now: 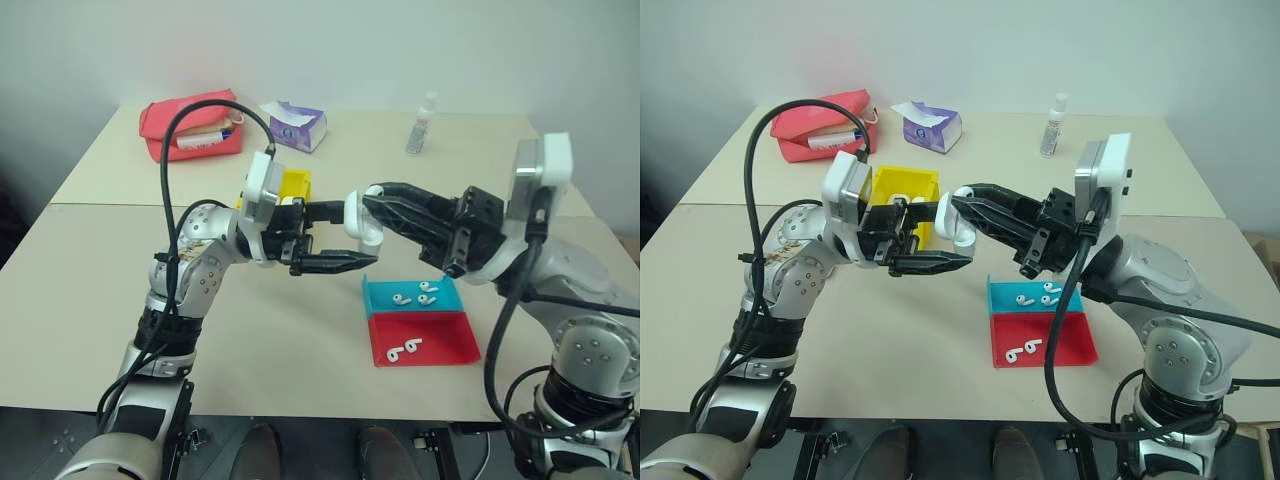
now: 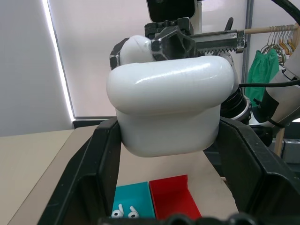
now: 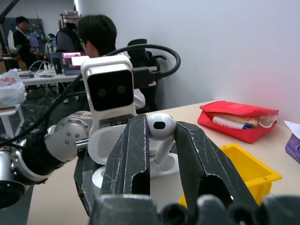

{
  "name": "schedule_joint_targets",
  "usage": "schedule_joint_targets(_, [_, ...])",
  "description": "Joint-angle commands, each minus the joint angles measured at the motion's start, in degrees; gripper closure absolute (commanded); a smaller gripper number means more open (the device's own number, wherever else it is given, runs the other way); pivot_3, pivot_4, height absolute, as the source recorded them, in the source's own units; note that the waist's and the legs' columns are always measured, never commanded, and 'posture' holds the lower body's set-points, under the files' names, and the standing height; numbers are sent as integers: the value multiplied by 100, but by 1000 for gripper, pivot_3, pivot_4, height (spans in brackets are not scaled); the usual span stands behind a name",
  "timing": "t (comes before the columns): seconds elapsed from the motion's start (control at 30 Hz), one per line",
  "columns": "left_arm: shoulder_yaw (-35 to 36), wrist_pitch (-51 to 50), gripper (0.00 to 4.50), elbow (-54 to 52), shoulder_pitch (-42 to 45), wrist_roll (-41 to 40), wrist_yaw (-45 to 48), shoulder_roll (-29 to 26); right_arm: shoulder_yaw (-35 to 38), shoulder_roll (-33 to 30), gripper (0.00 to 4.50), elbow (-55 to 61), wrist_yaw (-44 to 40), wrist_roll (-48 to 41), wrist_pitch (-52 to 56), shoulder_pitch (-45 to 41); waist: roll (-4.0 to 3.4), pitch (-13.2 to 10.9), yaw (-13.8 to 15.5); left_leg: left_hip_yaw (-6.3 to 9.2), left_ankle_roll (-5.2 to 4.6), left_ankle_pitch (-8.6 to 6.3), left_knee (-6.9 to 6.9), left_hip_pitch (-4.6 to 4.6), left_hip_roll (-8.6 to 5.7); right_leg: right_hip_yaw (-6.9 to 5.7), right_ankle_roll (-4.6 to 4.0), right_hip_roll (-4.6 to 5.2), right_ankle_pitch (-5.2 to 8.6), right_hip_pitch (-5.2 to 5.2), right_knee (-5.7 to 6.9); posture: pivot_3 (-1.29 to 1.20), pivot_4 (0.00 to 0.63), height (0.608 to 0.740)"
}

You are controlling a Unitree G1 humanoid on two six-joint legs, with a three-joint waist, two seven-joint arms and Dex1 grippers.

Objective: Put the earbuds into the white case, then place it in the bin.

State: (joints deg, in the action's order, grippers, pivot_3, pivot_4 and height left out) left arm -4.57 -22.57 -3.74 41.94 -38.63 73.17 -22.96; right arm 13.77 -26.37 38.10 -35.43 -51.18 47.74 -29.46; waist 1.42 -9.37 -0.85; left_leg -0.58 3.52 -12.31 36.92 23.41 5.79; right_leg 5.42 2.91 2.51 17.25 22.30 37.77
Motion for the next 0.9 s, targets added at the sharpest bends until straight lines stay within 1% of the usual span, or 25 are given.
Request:
schedule_joint_targets(0.03, [132,21,1731,-240,104,-138,50,-26,-125,-119,3861,3,46,157,-351,10,0,0,-1,0,0,0,0,0,0,0,0,0,0,0,0,0,150,740])
schedule_joint_targets(0.17, [146,102,1731,-222,68,-97,75,-31,-293,-329,3861,-78,-21,363,-534,54,0,0,0,0,0,0,0,0,0,0,0,0,0,0,-1,0,150,740])
schedule_joint_targets(0.33, [153,190,1731,-189,20,-37,88,-23,-365,-688,3861,-169,-445,370,-787,150,0,0,2,0,0,0,0,1,0,-1,0,0,0,0,-4,0,150,740])
schedule_joint_targets(0.4, [162,238,1731,-174,2,-11,91,-16,-400,-813,3125,-172,-618,324,-859,190,0,0,3,0,0,0,-1,1,0,-1,0,0,0,0,-4,0,150,740])
schedule_joint_targets(0.47, [151,321,1731,-133,-28,28,112,-1,-441,-892,2618,-177,-647,387,-937,193,0,0,5,0,0,0,0,1,0,-1,0,0,0,0,-5,0,150,740])
schedule_joint_targets(0.53, [142,379,1731,-100,-46,52,127,11,-428,-899,1845,-244,-553,398,-972,125,0,0,4,0,0,0,0,1,0,0,0,0,0,-1,-4,0,150,740])
schedule_joint_targets(0.63, [115,501,1731,-11,-97,114,173,48,-363,-907,809,-357,-408,412,-981,10,0,0,2,-1,0,0,0,0,0,0,0,0,0,0,-4,0,150,740])
schedule_joint_targets(0.67, [111,546,1731,35,-108,133,200,57,-331,-916,537,-387,-367,395,-968,-18,0,0,3,-1,0,0,0,0,0,1,0,0,0,-1,-4,0,150,740])
schedule_joint_targets(0.9, [119,683,1731,191,-130,154,302,50,-102,-1093,537,-481,-260,251,-934,-29,1,0,8,0,0,0,-1,4,0,-1,0,0,0,-1,-9,0,150,740])
